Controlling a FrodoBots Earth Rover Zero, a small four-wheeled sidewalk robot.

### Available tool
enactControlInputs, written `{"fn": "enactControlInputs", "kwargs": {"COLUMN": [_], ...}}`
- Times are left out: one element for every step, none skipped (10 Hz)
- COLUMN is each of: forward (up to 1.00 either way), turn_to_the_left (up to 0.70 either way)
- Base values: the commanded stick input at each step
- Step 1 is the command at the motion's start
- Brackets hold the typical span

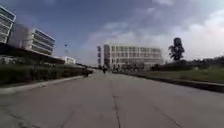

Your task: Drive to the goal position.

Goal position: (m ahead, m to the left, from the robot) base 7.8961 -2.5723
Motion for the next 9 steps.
{"fn": "enactControlInputs", "kwargs": {"forward": [0.70, 0.70, 0.70, 0.70, 0.70, 0.70, 0.70, 0.70, 0.70], "turn_to_the_left": [0.00, 0.00, 0.00, 0.00, 0.00, 0.00, 0.00, 0.00, 0.04]}}
